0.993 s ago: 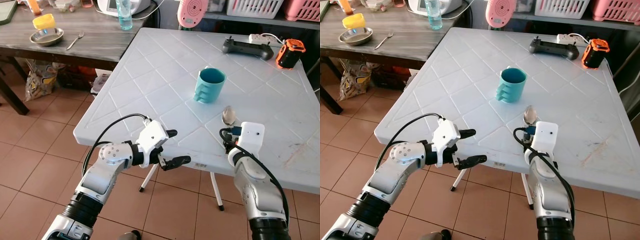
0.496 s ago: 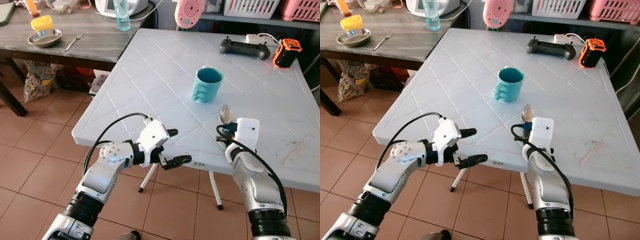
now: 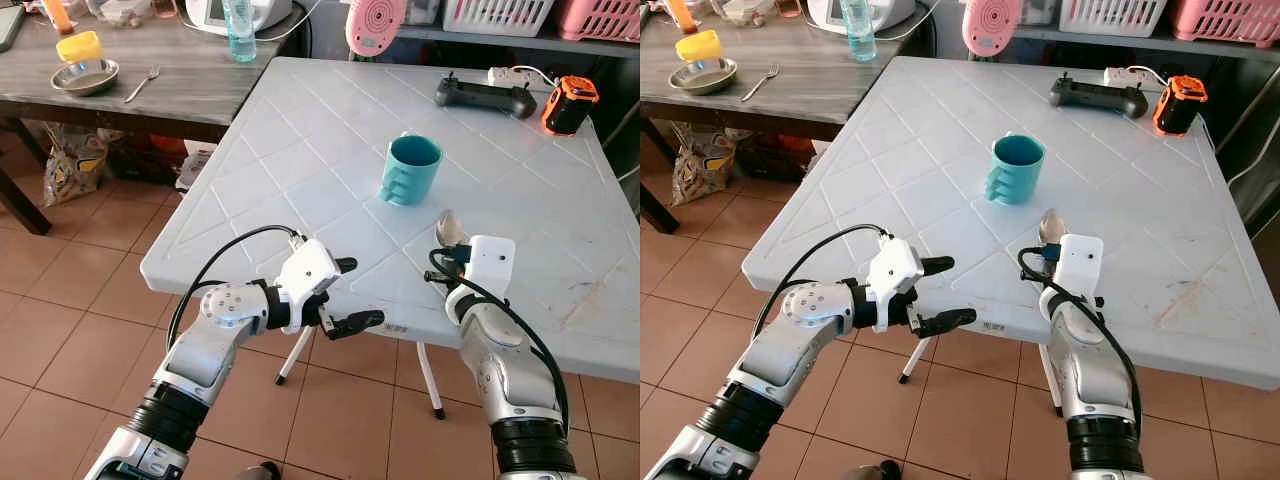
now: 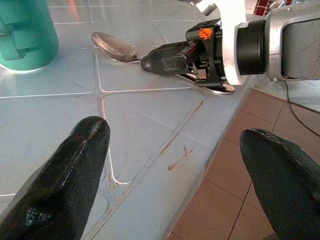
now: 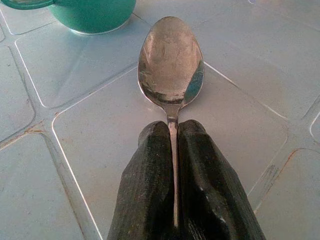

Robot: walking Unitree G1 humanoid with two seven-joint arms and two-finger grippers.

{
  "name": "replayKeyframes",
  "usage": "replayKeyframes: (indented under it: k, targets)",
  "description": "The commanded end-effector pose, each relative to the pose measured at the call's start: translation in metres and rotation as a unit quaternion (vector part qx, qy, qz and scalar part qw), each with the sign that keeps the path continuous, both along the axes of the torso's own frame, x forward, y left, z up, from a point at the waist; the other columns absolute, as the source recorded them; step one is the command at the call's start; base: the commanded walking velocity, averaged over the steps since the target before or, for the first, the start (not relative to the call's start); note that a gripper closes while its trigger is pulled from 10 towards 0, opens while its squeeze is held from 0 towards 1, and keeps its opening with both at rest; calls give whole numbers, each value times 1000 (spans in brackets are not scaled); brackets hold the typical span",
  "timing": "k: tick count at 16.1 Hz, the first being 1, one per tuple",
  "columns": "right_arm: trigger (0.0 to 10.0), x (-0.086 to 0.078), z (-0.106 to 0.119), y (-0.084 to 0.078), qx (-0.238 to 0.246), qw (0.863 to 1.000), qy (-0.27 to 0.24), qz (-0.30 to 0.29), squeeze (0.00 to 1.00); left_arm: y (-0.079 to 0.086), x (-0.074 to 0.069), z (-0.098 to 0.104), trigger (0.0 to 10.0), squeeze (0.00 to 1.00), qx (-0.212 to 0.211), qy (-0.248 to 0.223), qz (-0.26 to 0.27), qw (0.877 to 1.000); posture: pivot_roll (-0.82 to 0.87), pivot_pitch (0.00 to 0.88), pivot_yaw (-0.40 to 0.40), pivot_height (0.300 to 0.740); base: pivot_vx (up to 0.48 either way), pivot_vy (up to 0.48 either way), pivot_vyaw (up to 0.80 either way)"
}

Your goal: Setting the table

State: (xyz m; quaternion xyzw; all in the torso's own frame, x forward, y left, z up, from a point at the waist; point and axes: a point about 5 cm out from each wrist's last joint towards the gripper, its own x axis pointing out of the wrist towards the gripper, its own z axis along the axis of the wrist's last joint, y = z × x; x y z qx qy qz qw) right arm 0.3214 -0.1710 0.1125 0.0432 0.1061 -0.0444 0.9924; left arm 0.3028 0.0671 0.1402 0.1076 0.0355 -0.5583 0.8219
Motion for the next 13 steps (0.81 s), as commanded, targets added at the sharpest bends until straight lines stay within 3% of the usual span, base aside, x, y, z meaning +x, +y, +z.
replayKeyframes:
  k: [1,5,8,11,13]
  targets:
    - [0,-7,-16,-2,10,999,36,-6,0,-1,1,0,10000,0,11,-2,-5,1000,209,130,34,740,0,0,0]
    - [0,-8,-11,-6,19,999,25,-23,0,-1,2,0,10000,0,12,-2,-4,1000,211,131,33,740,0,0,0]
    - [0,-9,20,-4,-1,998,-53,-30,0,1,3,0,10000,0,5,-3,10,1000,218,127,35,740,0,0,0]
    - [0,-12,34,-3,-19,994,-101,-35,0,4,1,-3,10000,0,11,1,8,1000,223,116,35,740,0,0,0]
    - [0,-16,43,-3,-34,989,-135,-42,0,6,5,1,10000,0,-7,-5,32,999,220,109,33,740,0,0,0]
